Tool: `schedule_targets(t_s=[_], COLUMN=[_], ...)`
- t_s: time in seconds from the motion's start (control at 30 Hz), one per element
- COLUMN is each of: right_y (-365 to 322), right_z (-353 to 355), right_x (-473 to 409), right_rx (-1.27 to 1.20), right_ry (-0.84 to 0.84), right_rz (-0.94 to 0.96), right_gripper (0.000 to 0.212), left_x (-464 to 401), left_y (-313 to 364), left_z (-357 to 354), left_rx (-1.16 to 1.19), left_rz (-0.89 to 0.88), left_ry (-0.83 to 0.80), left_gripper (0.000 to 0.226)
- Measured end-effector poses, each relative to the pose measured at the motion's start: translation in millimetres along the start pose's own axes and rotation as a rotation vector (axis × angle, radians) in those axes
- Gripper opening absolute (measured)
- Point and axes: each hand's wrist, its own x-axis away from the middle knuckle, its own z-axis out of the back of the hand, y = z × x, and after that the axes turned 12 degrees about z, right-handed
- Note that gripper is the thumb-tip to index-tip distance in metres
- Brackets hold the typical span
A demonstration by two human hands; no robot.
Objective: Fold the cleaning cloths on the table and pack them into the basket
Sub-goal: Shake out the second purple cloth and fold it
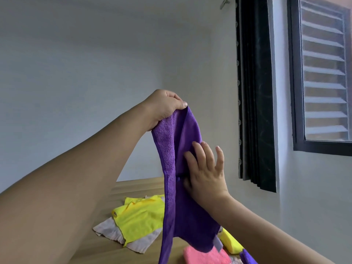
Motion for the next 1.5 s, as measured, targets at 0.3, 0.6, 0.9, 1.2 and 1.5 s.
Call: schedule_targets(t_s=[0.3, 0.6, 0.9, 1.2, 1.5], right_y=[20.6, 59.8, 129.0, 174.3, 179.0], right_z=[-11.0, 16.0, 50.0, 86.0, 96.6], right_x=[0.1, -19.1, -27.2, -30.4, -24.0], right_rx=[-0.028, -1.335, -1.358, -1.139, -1.045], right_ry=[-0.008, 0.084, 0.169, 0.191, 0.151], right_rz=[-0.092, -0.889, -1.046, -0.879, -0.829], right_gripper=[0.068, 0.05, 0.014, 0.03, 0.013], left_x=[4.3, -7.1, -7.0, 9.7, 16.9], left_y=[2.0, -10.1, -2.1, 29.3, 33.7], left_z=[0.0, -4.8, -29.0, -55.3, -64.4], left_rx=[0.074, -0.027, 0.271, 0.497, 0.122], left_rz=[0.048, 0.127, 0.26, 0.108, -0.143], left_ry=[-0.047, 0.003, -0.349, -0.516, -0.125], left_gripper=[0.009, 0.011, 0.025, 0.035, 0.014])
